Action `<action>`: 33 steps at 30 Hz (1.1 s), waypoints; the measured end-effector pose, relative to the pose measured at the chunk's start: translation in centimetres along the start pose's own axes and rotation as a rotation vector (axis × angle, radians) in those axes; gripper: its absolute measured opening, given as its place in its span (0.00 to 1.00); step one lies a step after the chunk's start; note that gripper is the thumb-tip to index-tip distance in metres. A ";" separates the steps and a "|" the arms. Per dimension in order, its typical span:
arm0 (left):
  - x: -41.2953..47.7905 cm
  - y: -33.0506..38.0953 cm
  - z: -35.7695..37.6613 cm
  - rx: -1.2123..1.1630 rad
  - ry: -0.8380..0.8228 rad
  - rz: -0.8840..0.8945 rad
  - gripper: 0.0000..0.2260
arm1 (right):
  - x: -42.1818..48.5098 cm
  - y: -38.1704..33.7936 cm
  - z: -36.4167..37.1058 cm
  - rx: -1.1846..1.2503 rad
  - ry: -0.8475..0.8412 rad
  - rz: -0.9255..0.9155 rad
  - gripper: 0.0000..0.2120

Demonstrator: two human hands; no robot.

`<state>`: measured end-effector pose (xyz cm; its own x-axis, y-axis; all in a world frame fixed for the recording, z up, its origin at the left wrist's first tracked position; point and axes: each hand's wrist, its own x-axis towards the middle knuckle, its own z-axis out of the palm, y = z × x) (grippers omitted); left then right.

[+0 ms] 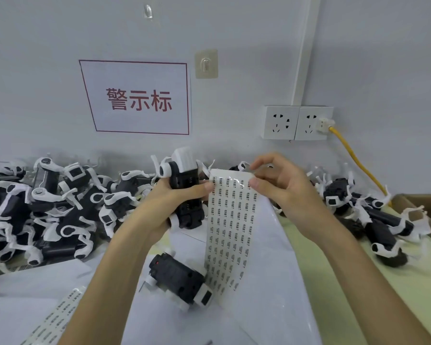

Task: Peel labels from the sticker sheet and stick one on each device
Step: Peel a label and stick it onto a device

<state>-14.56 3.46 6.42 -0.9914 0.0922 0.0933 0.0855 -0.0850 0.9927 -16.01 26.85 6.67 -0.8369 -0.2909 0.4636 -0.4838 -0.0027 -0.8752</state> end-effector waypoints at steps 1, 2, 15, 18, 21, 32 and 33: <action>-0.3 0.2 0.2 -0.031 -0.050 -0.012 0.15 | 0.0 -0.3 0.1 -0.008 0.016 -0.034 0.06; -0.4 0.3 0.5 -0.038 -0.084 -0.010 0.13 | 0.0 -0.4 0.4 -0.035 0.034 -0.070 0.05; -0.5 0.0 2.1 -0.081 0.088 0.139 0.11 | -0.3 -1.2 0.7 -0.195 0.130 -0.159 0.08; -0.4 -0.1 2.3 -0.093 0.123 0.176 0.12 | -0.5 -1.7 0.4 -0.226 0.135 -0.147 0.11; -0.6 0.0 2.6 -0.076 0.132 0.214 0.11 | -0.5 -2.0 0.3 -0.270 0.135 -0.145 0.11; -1.0 0.7 3.0 -0.060 0.102 0.255 0.16 | -0.3 -1.6 1.1 -0.429 0.272 -0.349 0.10; -1.0 0.7 2.9 -0.062 0.099 0.250 0.18 | -0.4 -1.5 1.2 -0.456 0.289 -0.388 0.10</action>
<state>-13.24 6.20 7.22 -0.9452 -0.0364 0.3243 0.3260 -0.1537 0.9328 -14.67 25.82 7.65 -0.5843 -0.0823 0.8074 -0.7706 0.3682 -0.5201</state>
